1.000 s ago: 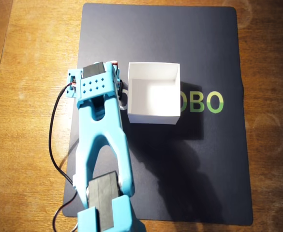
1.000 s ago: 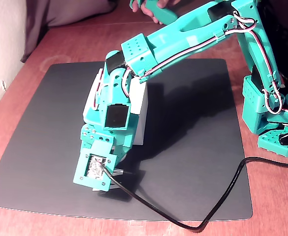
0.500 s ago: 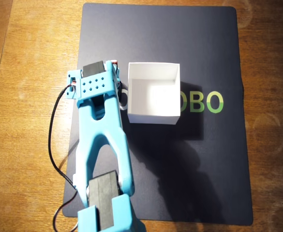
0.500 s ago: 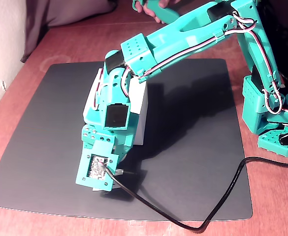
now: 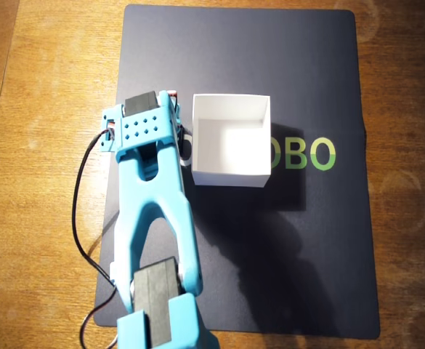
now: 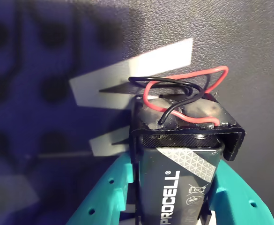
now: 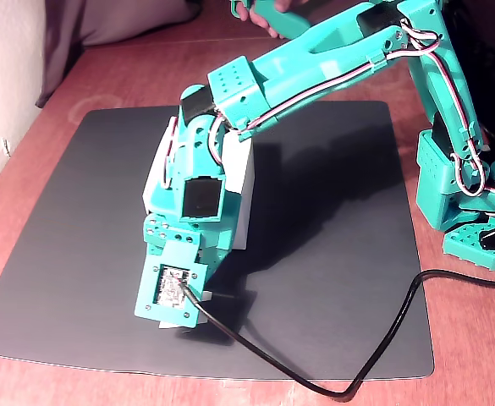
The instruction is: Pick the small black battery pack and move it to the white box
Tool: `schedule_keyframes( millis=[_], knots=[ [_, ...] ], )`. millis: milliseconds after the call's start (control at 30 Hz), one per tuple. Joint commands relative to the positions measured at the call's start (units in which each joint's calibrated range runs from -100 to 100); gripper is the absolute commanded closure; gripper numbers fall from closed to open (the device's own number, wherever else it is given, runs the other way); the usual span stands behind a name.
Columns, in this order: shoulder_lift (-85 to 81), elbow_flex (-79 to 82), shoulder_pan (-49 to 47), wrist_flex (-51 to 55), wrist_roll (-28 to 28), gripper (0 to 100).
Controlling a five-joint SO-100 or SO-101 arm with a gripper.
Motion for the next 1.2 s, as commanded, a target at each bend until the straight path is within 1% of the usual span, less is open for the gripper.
schedule_keyframes(
  millis=[0, 233, 1167],
  knots=[
    [0.7, 0.5, 0.2, 1.9, 0.1, 90],
    [0.6, 0.5, 0.0, 1.7, 0.1, 92],
    [0.5, -0.6, -0.1, 1.0, -0.2, 94]
  ],
)
